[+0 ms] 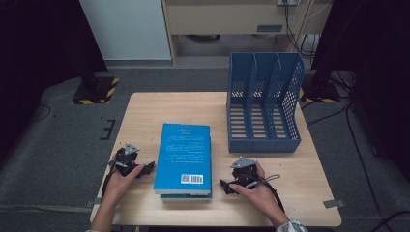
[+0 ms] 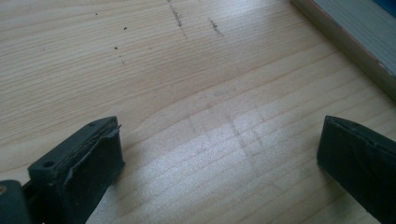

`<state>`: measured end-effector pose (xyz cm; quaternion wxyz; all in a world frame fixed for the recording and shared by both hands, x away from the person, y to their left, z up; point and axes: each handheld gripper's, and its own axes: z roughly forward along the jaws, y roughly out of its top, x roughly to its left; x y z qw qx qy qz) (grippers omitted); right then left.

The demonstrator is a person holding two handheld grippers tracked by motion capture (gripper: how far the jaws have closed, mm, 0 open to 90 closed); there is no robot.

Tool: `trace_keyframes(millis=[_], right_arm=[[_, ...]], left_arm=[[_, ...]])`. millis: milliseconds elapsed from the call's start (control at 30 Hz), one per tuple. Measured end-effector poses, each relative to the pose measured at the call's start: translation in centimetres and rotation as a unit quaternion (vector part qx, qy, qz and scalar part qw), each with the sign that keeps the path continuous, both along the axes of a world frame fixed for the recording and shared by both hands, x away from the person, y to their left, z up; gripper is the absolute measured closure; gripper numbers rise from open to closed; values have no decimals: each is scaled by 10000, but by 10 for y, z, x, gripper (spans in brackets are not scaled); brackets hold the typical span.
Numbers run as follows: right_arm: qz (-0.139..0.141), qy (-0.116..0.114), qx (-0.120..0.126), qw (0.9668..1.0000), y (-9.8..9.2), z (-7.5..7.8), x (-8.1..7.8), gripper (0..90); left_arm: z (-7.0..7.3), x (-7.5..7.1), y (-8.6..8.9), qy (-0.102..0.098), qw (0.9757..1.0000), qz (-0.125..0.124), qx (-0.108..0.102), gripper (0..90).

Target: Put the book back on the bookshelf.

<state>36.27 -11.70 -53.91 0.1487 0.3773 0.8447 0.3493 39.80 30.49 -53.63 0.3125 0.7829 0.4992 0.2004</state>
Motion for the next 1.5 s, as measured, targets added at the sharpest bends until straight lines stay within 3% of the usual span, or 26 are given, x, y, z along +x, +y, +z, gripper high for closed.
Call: trace_keyframes(millis=[300,400,500,533,600,633,667,733,833,867,967,1033,1133,1200,1233,1300,1400,1500], right_arm=[[-31,26,-38,10000,-1,2,-2,57],[48,182,20,9998,-3,8,-3,83],[156,178,82,9997,-6,18,-8,107],[142,138,126,9997,-7,26,-10,119],[184,-47,220,9996,-10,51,-14,138],[184,-47,220,9996,-10,51,-14,138],[283,-162,249,9992,-9,70,-15,147],[312,-191,265,9990,-7,76,-15,148],[620,-232,341,9972,7,108,-6,139],[675,-255,327,9969,11,112,-4,132],[881,-168,341,9954,25,118,4,113],[945,-49,439,9945,35,117,12,105],[918,309,636,9933,52,107,27,90],[905,410,657,9929,58,104,33,78],[905,410,657,9929,58,104,33,78],[904,633,732,9912,64,98,38,68],[847,688,660,9918,68,93,42,69],[883,736,722,9907,69,90,45,53]], left_arm=[[6,-6,-2,212,9993,-293,41,35],[11,-10,0,226,9989,-398,-100,53],[20,-14,2,261,9981,-488,-287,62],[25,-15,2,306,9972,-575,-379,67],[33,-15,2,357,9960,-736,-358,85],[37,-15,2,375,9955,-798,-334,85],[44,-14,2,397,9948,-888,-315,87],[58,-12,3,433,9931,-1038,-340,93],[80,-10,3,478,9904,-1266,-294,99],[90,-11,4,475,9893,-1341,-329,99],[100,-12,4,464,9882,-1402,-407,100],[104,-13,3,481,9880,-1393,-458,99],[114,-14,-4,494,9847,-1560,-594,97],[117,-13,-7,517,9834,-1605,-673,96],[118,-12,-9,548,9828,-1624,-690,96],[118,-8,-18,665,9809,-1736,-577,93],[116,-5,-29,737,9765,-1917,-654,90],[110,-2,-36,804,9753,-1956,-634,88]])
